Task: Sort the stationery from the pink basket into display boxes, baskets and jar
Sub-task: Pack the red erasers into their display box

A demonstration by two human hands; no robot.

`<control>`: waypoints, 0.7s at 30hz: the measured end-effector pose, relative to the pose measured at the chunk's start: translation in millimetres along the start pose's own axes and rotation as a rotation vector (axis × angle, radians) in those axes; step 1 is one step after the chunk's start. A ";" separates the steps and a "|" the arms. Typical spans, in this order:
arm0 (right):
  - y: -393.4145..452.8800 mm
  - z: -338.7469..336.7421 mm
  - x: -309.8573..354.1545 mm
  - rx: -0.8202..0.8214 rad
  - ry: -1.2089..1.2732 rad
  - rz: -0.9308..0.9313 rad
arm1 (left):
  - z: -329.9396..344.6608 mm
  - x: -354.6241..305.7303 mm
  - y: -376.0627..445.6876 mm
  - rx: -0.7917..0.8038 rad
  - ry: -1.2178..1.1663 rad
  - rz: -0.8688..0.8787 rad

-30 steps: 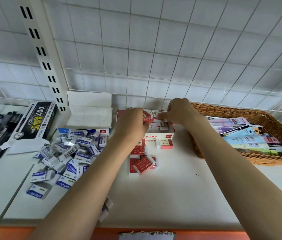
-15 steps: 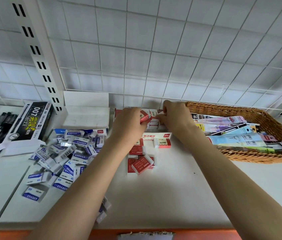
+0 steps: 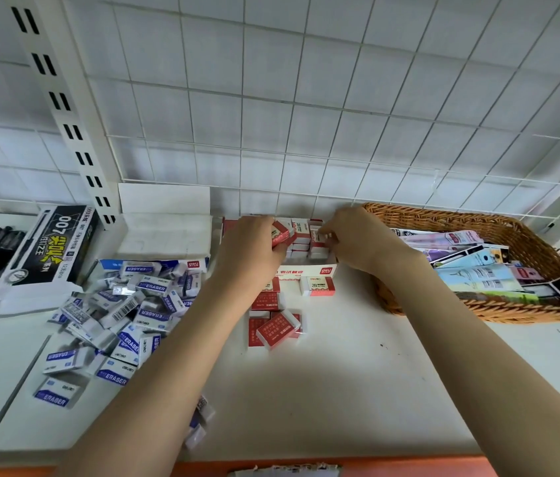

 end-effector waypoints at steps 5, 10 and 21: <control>12.9 8.8 -1.1 0.061 0.024 -0.030 | 0.3 0.1 -0.5 0.000 -0.006 -0.009; 30.2 18.3 -2.4 0.122 0.030 -0.006 | 1.0 1.7 -0.3 0.005 -0.012 -0.024; 31.8 13.9 -3.0 0.108 0.083 0.020 | -7.6 -3.1 1.7 0.061 0.054 -0.089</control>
Point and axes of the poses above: each hand's wrist, its own y-axis towards the middle knuckle, its own z-axis out of the palm, x = y × z, the point moved 4 cm from there along y, towards the middle knuckle, and after that the axes turned 8 degrees about -z, right-handed, at the moved point
